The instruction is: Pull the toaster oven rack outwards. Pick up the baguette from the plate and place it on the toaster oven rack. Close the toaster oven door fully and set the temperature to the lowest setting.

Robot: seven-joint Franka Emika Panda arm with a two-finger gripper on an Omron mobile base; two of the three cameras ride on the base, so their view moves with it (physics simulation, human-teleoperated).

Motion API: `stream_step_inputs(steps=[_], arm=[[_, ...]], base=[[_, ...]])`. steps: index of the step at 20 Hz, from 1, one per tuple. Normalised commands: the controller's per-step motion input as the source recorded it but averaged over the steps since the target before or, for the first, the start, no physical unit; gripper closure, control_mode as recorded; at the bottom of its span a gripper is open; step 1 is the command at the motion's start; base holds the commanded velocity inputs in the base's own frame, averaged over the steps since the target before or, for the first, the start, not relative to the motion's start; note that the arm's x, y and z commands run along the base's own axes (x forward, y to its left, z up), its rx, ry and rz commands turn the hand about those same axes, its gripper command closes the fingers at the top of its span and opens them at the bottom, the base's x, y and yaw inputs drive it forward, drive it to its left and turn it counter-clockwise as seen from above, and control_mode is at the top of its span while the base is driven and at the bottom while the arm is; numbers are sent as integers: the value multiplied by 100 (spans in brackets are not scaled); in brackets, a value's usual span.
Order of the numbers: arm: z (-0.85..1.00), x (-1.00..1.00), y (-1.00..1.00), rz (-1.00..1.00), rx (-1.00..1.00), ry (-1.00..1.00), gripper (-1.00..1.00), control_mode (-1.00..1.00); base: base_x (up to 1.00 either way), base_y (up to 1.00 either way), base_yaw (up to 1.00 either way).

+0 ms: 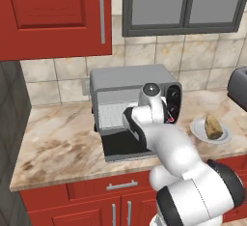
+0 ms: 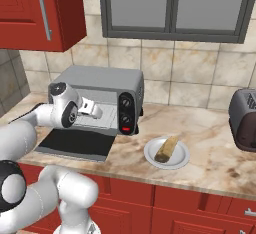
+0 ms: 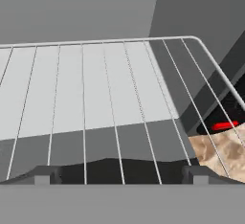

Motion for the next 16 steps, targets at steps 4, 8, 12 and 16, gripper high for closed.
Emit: stream_step_inputs(steps=[4, 8, 12, 16], arm=[[-23, -45, -16, 0, 0, 41, -100, -100], [-25, -20, -16, 0, -1, 36, -100, -100], [-2, -5, -5, 0, 1, 0, -100, -100], [28, -56, -57, 0, 13, -12, -100, -100]], base=[[0, 0, 0], [0, 0, 0], [0, 0, 0], [0, 0, 0]])
